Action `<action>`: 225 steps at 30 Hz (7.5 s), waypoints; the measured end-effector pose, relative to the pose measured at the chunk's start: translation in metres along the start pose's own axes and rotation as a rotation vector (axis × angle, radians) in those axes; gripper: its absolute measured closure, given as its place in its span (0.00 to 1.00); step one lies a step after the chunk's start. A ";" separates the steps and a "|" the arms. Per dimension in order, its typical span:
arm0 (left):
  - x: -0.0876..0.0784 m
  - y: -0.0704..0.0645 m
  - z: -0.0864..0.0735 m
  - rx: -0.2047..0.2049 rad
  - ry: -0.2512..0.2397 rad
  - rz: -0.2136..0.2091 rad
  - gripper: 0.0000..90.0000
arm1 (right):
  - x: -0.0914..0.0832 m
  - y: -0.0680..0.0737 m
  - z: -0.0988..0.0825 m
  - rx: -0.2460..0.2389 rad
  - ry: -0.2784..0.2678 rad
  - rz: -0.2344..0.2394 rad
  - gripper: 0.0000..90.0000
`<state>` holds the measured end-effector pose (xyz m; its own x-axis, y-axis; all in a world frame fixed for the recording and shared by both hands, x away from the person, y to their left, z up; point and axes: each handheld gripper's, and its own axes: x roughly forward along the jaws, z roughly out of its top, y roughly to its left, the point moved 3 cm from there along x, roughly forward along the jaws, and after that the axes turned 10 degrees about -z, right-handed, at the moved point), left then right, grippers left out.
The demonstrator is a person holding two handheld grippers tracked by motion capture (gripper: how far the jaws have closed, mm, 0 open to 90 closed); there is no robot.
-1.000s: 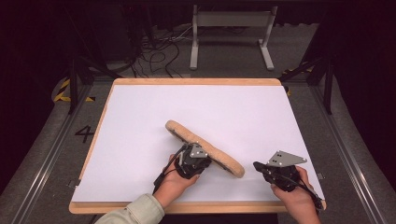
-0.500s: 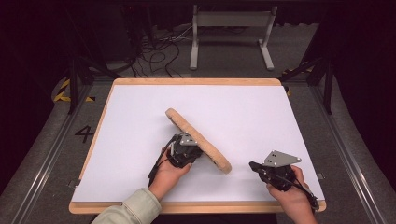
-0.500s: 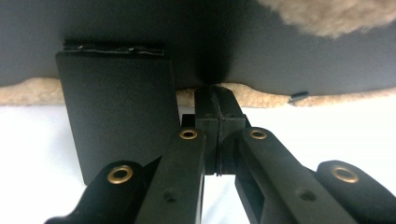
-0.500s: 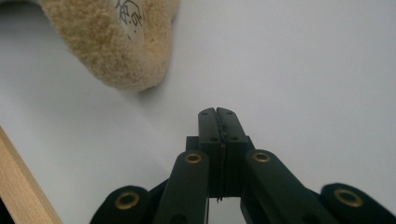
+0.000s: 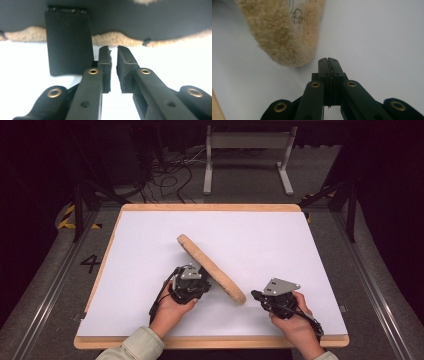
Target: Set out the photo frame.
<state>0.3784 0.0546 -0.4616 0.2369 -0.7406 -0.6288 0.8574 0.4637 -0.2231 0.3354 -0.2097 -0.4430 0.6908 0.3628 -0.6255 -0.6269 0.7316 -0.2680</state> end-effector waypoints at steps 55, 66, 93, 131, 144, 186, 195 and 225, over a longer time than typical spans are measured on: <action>-0.056 0.001 -0.030 -0.045 -0.062 0.011 0.87 | 0.015 0.074 0.038 -0.121 -0.118 0.274 1.00; -0.065 0.004 -0.035 -0.072 -0.077 0.018 0.87 | 0.011 0.068 0.029 -0.155 -0.062 0.312 1.00; -0.068 0.005 -0.039 -0.078 -0.082 0.029 0.87 | 0.036 0.087 0.054 -0.081 -0.165 0.348 1.00; -0.105 0.002 -0.073 -0.158 -0.119 0.112 0.86 | 0.056 0.117 0.083 -0.165 -0.185 0.334 0.99; -0.117 -0.009 -0.082 -0.147 -0.135 0.049 0.93 | 0.077 0.139 0.104 -0.186 -0.200 0.332 0.99; -0.093 0.013 -0.066 -0.297 -0.132 0.203 0.53 | 0.045 0.040 0.089 0.019 -0.207 0.143 0.86; -0.097 0.016 -0.066 -0.299 -0.133 0.199 0.64 | 0.054 -0.005 0.089 0.110 -0.163 0.049 0.77; -0.101 0.028 -0.069 -0.308 -0.142 0.219 0.68 | 0.137 -0.069 0.093 0.107 -0.035 0.083 0.64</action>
<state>0.3467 0.1756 -0.4554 0.4780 -0.6581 -0.5818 0.6080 0.7259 -0.3216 0.5067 -0.1571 -0.4423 0.6516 0.4433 -0.6155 -0.6415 0.7551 -0.1352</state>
